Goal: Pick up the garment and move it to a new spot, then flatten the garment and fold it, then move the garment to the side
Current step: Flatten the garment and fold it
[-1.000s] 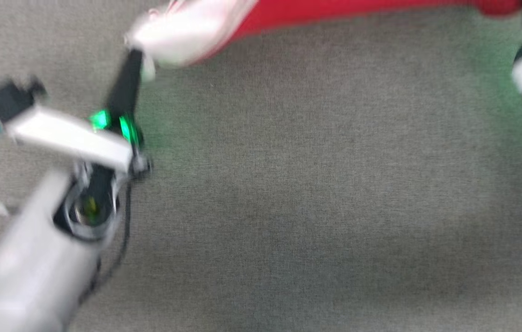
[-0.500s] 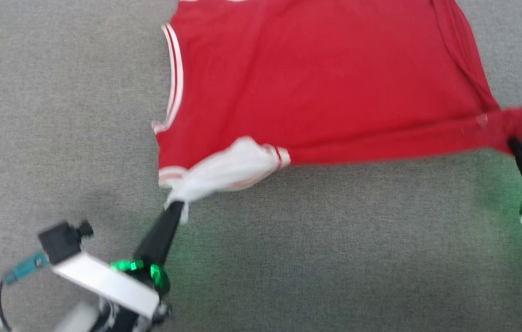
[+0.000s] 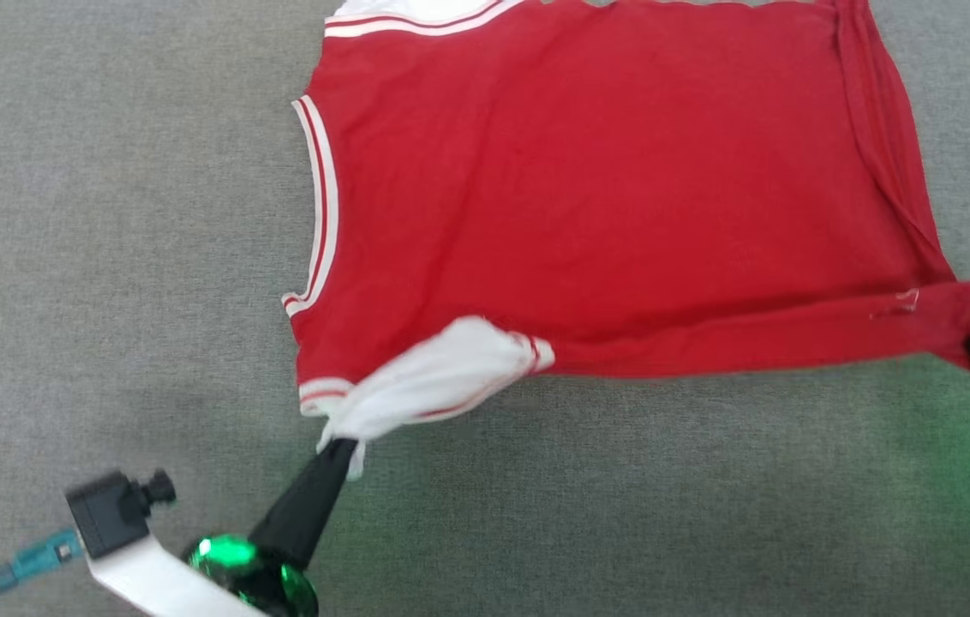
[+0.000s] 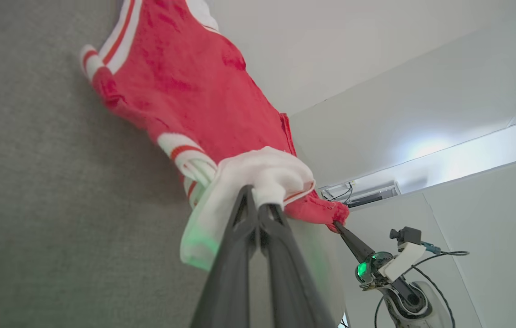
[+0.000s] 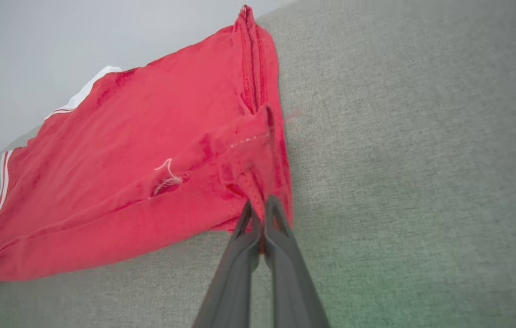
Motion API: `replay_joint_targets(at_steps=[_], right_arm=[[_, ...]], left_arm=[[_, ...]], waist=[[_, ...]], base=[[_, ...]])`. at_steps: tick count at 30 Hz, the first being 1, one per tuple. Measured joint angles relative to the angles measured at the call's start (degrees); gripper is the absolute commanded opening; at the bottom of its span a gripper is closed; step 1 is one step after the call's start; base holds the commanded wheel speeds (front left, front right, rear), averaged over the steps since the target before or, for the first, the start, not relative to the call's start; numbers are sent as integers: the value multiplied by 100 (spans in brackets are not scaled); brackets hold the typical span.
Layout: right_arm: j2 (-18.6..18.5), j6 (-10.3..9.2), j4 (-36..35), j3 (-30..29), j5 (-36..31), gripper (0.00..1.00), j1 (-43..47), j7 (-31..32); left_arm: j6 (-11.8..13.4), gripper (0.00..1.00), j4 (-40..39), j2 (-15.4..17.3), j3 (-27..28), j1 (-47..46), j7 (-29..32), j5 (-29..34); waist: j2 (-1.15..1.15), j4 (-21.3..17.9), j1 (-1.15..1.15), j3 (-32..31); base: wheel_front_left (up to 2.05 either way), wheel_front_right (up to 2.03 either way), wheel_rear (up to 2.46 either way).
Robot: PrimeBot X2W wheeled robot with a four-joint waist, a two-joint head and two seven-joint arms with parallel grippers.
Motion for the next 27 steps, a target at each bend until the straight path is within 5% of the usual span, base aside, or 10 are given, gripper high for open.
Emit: replay_joint_targets(at_steps=[9, 27], right_arm=[[91, 0, 25, -63, -375, 0, -835, 271], [114, 0, 1060, 333, -617, 0, -1940, 358]], left_arm=[[1, 0, 281, 193, -110, -1553, 341, -37], [0, 0, 2904, -368, -357, -3847, 788, -592]], waist=[[0, 1, 0, 70], [0, -99, 0, 716]], base=[[0, 0, 0], [0, 0, 0]])
